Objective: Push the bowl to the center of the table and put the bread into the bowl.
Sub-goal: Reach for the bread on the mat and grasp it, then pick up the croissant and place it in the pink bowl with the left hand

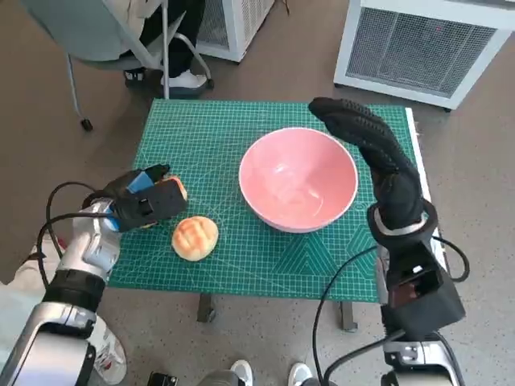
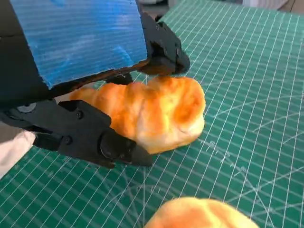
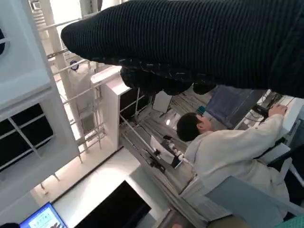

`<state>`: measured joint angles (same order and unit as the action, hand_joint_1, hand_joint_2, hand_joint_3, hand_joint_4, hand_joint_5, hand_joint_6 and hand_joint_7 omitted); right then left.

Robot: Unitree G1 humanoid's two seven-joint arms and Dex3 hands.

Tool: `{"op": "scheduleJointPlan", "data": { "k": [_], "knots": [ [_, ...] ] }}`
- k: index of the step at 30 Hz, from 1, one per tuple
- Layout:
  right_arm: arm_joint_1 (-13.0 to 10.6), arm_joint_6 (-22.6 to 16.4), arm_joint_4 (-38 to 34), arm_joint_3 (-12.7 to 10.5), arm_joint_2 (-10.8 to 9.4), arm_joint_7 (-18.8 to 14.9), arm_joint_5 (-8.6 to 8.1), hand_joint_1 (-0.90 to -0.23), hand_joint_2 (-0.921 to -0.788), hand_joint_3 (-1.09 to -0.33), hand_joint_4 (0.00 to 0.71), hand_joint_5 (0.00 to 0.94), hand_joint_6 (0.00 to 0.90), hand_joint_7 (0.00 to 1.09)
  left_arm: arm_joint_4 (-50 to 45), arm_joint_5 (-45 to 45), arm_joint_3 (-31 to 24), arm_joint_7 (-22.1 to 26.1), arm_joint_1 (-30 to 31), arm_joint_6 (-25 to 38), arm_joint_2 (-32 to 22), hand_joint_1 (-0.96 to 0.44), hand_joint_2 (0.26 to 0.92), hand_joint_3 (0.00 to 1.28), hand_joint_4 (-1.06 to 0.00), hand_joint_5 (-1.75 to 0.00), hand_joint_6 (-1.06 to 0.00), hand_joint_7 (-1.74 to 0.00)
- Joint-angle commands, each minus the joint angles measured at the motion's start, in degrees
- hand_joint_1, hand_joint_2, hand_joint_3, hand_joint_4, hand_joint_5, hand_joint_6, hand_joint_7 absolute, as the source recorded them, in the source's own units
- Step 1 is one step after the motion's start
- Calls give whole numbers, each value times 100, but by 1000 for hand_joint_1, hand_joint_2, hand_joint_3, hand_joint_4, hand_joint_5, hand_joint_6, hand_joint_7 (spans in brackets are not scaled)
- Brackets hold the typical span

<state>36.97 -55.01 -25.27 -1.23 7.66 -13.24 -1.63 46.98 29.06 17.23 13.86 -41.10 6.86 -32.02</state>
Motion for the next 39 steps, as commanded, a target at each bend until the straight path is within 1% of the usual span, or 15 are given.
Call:
{"op": "scheduleJointPlan", "data": {
  "k": [1,3,5,6,7,10,13,18,22,27,33,39],
  "knots": [
    [-147,78,-40,20,24,10,-1,-562,-921,-848,15,623,-1,833,162,61,89,-81,123,-169,18,66,918,137,-606,-1379,-582,-929],
    [-157,81,-27,19,24,12,-3,-565,-921,-847,12,628,-1,832,2,61,52,-131,118,-239,-59,26,920,98,-661,-1282,-598,-1045],
    [-159,81,-27,18,25,12,-6,-567,-921,-846,11,630,-1,831,-143,53,16,-150,115,-265,-113,13,920,81,-686,-1236,-604,-1090],
    [-158,81,-30,17,26,11,-8,-567,-921,-846,11,630,-1,831,-210,48,-2,-155,114,-269,-135,10,920,76,-694,-1221,-606,-1102],
    [-158,81,-32,17,27,8,-14,-567,-921,-846,10,631,-1,831,-431,21,-71,-163,131,-269,-191,6,920,111,-659,-1242,-559,-1178],
    [-153,83,-42,16,34,-4,-41,-565,-921,-846,9,633,-1,830,-1241,-84,-339,-226,220,-220,-313,2,920,76,-706,-1171,-591,-1175],
    [-142,78,-62,16,41,-10,-57,-561,-921,-846,9,634,-1,829,-1883,-131,-578,-341,279,-164,-319,0,920,61,-732,-1137,-599,-1176],
    [-122,59,-103,10,56,-19,-69,-561,-921,-847,9,636,-1,828,-2732,-186,-905,-551,181,-176,-194,0,920,55,-739,-1097,-603,-1202],
    [-113,43,-134,8,63,-30,-88,-562,-921,-845,10,638,-1,826,-3225,-176,-995,-671,17,-178,-25,-1,920,55,-741,-1076,-602,-1221],
    [-98,27,-163,7,77,-43,-108,-568,-921,-843,10,638,-1,821,-3597,-170,-946,-762,-249,-257,214,-1,920,53,-742,-1072,-603,-1223],
    [-87,-10,-197,3,98,-64,-144,-558,-921,-844,11,637,-1,816,-3767,-77,-666,-688,-690,-257,615,0,920,45,-745,-1056,-621,-1219],
    [-105,-5,-148,5,126,-69,-166,-549,-921,-847,11,635,-1,811,-3502,-5,-304,-534,-1026,-409,951,0,920,33,-755,-1034,-638,-1211]
  ]
}}
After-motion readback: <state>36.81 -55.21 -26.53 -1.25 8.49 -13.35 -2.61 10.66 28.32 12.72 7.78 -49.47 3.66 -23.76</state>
